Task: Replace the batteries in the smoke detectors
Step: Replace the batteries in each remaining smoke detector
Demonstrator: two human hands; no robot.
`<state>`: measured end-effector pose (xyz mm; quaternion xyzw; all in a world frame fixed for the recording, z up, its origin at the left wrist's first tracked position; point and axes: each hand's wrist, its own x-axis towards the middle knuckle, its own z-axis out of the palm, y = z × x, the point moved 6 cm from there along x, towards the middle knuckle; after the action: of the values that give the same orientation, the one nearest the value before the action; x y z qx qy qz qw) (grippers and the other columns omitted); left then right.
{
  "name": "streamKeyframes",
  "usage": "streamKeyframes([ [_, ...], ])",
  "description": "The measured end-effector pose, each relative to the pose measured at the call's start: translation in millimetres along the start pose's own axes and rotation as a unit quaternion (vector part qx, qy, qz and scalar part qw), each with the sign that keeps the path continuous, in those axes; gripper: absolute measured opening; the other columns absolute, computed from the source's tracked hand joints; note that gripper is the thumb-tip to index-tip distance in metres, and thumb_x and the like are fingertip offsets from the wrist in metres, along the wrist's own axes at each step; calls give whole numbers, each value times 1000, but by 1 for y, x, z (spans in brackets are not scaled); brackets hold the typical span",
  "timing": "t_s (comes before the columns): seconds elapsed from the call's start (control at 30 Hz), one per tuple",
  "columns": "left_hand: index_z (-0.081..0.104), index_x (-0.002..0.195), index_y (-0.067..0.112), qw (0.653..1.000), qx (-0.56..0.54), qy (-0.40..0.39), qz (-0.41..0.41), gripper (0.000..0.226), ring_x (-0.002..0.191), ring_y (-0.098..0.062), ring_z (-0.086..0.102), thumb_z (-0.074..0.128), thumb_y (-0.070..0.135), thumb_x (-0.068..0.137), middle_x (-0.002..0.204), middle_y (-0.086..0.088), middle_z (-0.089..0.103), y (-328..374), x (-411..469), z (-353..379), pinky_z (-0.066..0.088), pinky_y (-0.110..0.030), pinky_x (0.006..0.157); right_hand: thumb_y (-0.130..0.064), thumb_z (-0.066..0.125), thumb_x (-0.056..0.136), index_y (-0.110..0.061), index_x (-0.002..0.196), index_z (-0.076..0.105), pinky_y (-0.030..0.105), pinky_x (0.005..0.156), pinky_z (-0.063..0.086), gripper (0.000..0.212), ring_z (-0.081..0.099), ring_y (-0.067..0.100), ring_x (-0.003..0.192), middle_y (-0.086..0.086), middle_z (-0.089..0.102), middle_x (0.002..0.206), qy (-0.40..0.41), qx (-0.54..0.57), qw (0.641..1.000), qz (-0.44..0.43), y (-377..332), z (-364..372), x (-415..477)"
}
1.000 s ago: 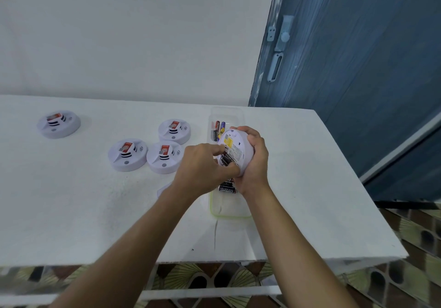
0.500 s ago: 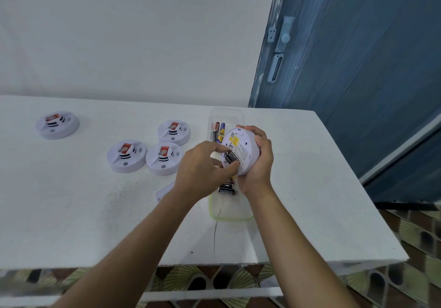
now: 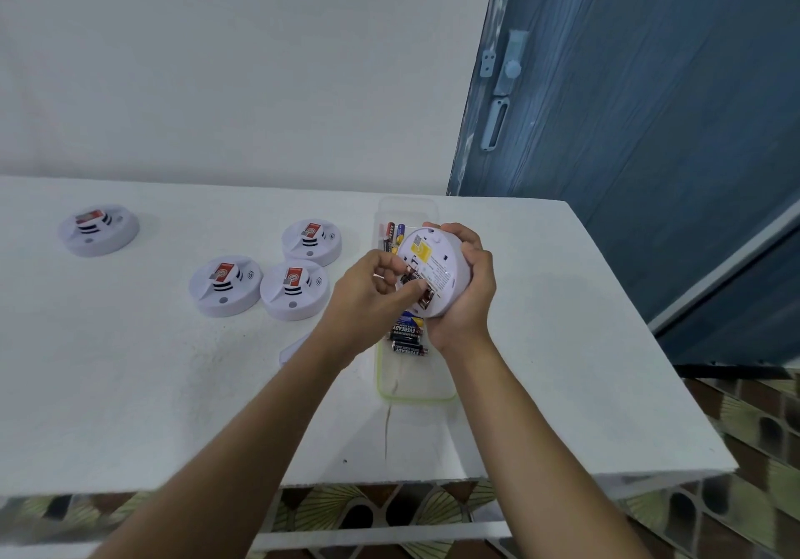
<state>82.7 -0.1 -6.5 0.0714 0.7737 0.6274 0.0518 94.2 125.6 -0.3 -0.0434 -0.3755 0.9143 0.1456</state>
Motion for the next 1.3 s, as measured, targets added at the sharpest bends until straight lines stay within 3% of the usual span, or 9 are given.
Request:
streamKeyframes([
  [0.1,61,91,19,1000,-4,8,5,17,68,-12,47,70,25,77,76,2,54,-1,1,0,49,-32,70,-27,46,79,-18,89,67,34,74,55,24,67,28,93,10,70,104,2,-2,1000,3,2,1,0],
  [0.27,63,90,18,999,-33,4,3,26,73,-12,57,70,37,73,87,-9,67,-2,-1,0,55,-38,74,-26,47,79,-24,83,71,37,80,52,25,64,31,100,9,70,105,-5,-18,1000,-6,3,2,1],
  [0.47,61,95,19,999,-15,-17,31,32,69,-13,50,80,37,76,78,1,56,-3,0,-2,55,-44,73,-26,47,79,-16,90,65,33,71,56,24,66,28,94,12,68,105,-8,3,1000,-3,0,4,0],
  [0.63,60,90,23,999,-7,-20,34,42,67,-14,44,86,43,64,74,4,50,-3,0,-3,47,-38,67,-28,48,79,-16,92,64,35,75,53,24,63,32,95,10,69,102,-8,8,1000,4,4,2,-2],
  [0.77,58,91,20,999,2,-23,32,39,66,-14,42,86,35,69,74,4,48,-3,-2,-2,44,-34,66,-29,47,79,-18,91,65,37,76,52,24,61,35,98,9,70,103,-4,17,1000,19,9,-3,-3],
  [1.13,53,92,19,999,27,-22,21,41,69,-12,58,85,36,72,89,-4,66,5,-3,0,55,-35,69,-29,48,79,-18,91,64,34,70,56,23,66,28,90,8,70,100,5,14,1000,6,2,-5,0],
  [1.3,56,93,16,999,-37,12,26,31,77,-10,61,81,24,77,88,-5,66,7,-4,-2,57,-30,73,-27,48,80,-18,90,65,35,71,56,22,68,28,90,10,68,105,8,15,1000,0,0,-7,1],
])
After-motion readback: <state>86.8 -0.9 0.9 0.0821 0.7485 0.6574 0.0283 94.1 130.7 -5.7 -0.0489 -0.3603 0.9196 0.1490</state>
